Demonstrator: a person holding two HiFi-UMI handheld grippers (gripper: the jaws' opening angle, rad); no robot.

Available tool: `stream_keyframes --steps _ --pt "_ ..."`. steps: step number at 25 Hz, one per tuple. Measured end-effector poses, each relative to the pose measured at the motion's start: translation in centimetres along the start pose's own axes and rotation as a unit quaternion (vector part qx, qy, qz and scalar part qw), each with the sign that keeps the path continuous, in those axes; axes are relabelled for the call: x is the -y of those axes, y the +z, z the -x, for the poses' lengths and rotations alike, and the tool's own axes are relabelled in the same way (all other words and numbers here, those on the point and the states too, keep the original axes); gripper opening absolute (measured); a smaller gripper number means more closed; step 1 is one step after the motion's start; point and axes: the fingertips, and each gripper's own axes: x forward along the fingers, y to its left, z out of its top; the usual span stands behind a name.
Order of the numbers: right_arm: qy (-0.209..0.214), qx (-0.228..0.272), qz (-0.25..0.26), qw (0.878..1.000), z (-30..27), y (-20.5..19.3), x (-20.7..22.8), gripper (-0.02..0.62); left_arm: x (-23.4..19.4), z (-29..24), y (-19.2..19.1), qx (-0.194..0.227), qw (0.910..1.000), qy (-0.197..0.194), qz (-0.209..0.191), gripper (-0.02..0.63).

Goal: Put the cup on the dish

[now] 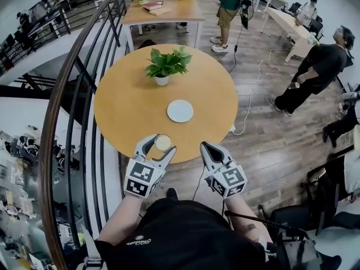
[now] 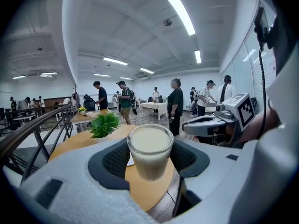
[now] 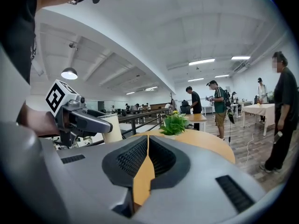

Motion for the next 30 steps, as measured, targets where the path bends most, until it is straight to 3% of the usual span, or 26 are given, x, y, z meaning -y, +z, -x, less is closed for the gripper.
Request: stream_keyframes --steps 9,15,30 --pt "-0.019 -0.026 -0.006 0.999 -5.1 -1.7 1.3 -0.003 -5.2 -2.9 -1.8 -0.005 0.9997 -0.017 0.019 0.267" --pt "-0.027 -0.038 -0.009 0.999 -6.4 -2.3 2.3 -0.003 -6.1 -4.7 -2.2 -0.009 0.9992 -0.031 0.024 0.266" --pt "0.025 -0.021 0.001 0.999 -10.6 -0.1 7.3 -0.003 -7.7 -9.9 0.4 -0.011 0.9997 0.007 0.022 0.266"
